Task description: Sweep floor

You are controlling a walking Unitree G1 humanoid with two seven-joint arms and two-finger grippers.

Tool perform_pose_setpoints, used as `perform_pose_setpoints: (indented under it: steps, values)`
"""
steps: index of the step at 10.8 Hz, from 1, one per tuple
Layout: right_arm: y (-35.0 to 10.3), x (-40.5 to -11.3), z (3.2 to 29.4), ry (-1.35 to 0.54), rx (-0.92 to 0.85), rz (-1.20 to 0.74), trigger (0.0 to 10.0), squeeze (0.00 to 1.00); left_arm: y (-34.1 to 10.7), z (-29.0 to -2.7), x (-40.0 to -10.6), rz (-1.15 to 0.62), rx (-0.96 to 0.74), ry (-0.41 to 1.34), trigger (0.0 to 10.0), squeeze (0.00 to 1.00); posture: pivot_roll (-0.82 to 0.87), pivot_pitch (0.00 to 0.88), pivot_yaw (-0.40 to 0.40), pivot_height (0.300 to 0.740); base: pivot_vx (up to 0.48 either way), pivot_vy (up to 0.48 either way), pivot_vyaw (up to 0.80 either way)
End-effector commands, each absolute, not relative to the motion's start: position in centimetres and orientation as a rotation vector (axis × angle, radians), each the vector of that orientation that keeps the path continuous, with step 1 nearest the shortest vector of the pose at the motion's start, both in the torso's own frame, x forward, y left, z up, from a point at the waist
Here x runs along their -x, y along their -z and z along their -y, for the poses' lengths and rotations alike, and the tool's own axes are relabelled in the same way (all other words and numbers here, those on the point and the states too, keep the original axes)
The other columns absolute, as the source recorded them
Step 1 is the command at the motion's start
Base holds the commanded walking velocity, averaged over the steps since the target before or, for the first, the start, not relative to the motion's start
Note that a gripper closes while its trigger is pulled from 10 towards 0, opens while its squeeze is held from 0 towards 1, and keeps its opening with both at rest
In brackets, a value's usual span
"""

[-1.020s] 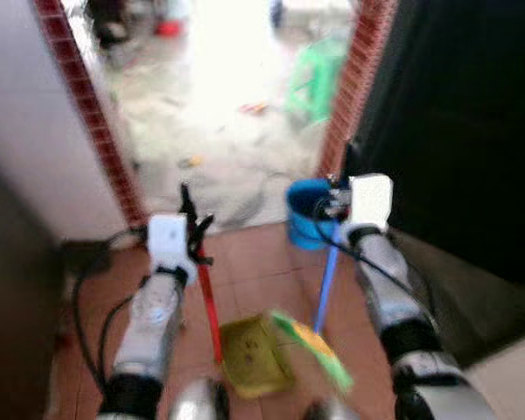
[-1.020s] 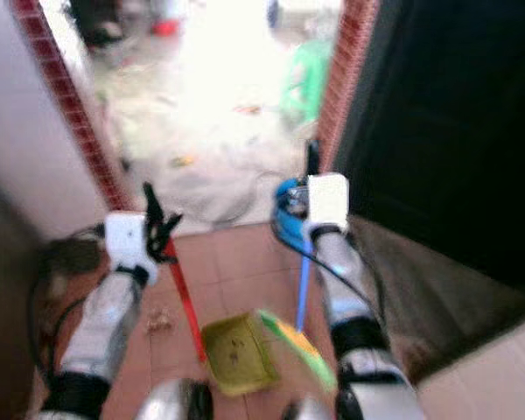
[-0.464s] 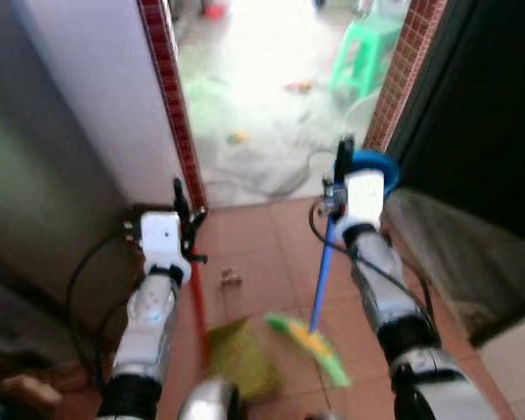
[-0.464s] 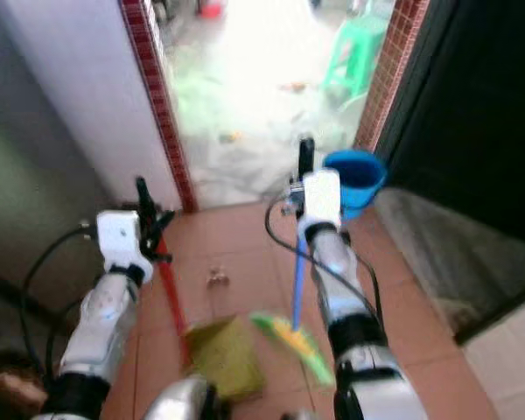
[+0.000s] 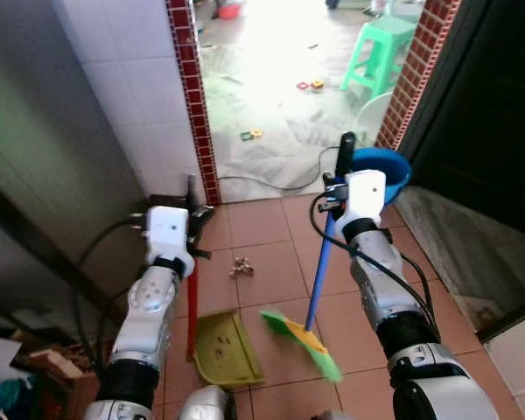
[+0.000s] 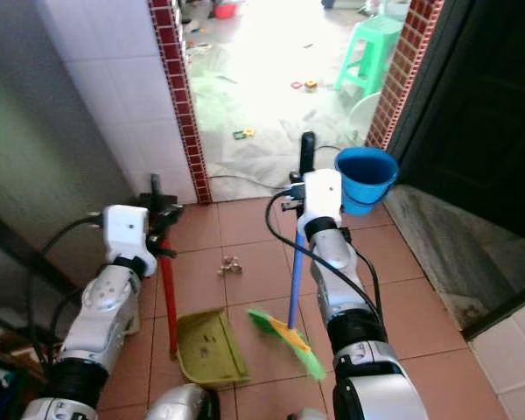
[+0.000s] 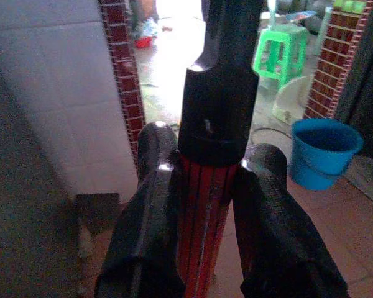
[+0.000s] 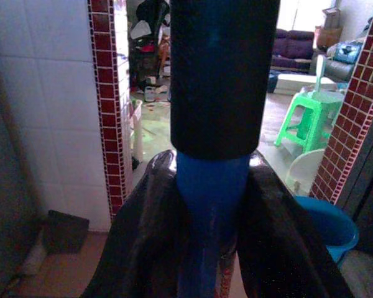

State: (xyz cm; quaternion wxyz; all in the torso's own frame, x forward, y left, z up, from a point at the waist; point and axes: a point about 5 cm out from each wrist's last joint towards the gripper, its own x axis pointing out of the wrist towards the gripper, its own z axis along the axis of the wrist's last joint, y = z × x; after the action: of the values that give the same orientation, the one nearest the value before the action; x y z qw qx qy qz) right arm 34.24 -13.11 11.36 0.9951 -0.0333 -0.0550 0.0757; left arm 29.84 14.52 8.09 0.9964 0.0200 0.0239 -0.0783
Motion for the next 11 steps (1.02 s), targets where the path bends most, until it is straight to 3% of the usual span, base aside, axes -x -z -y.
perform_pose_setpoints:
  steps: [1, 5, 7, 11]
  values:
    - [-12.5, -34.7, 12.9, -0.163, 0.076, 0.159, 10.0, 0.0, -9.8, -15.0, -30.6, 0.033, -0.029, 0.128, 10.0, 0.0, -0.01, 0.0, 0.02, 0.74, 0.0, 0.0, 0.0]
    - [-13.9, -34.7, 12.4, -0.187, 0.126, 0.242, 10.0, 0.0, -10.6, -16.4, -29.7, 0.112, -0.05, -0.001, 10.0, 0.0, 0.0, 0.0, 0.019, 0.74, 0.157, 0.064, 0.72]
    - [-15.8, -35.1, 13.1, -0.146, 0.21, 0.343, 10.0, 0.0, -11.8, -15.4, -29.6, 0.171, -0.049, 0.05, 10.0, 0.0, 0.0, 0.0, 0.014, 0.74, 0.42, 0.0, 0.0]
    - [-15.7, -35.3, 13.8, -0.097, 0.25, 0.342, 10.0, 0.0, -13.9, -14.6, -30.0, 0.273, -0.102, 0.057, 10.0, 0.0, 0.0, 0.0, 0.011, 0.74, 0.426, 0.0, 0.0]
